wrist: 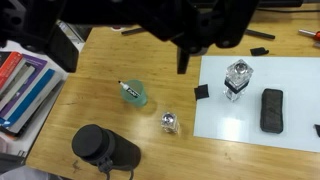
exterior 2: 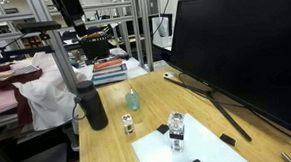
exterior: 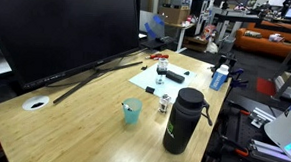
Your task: Take the silver lid off the taller glass bottle
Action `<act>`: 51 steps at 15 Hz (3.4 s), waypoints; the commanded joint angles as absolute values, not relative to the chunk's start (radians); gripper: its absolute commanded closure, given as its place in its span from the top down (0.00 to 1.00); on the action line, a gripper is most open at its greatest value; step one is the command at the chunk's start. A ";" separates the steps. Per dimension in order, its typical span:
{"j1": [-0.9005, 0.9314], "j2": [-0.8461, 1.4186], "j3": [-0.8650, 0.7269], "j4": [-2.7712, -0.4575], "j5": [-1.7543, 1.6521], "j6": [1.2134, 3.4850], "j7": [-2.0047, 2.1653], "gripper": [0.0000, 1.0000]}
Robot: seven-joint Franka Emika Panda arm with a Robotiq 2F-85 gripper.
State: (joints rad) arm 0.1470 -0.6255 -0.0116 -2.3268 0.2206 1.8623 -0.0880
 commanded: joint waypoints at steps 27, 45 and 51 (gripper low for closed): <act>0.027 -0.265 0.001 -2.371 0.109 2.148 0.116 1.00; 0.015 0.096 -0.027 -2.280 0.177 2.532 0.145 1.00; 0.008 0.168 -0.048 -2.224 0.172 2.613 0.235 1.00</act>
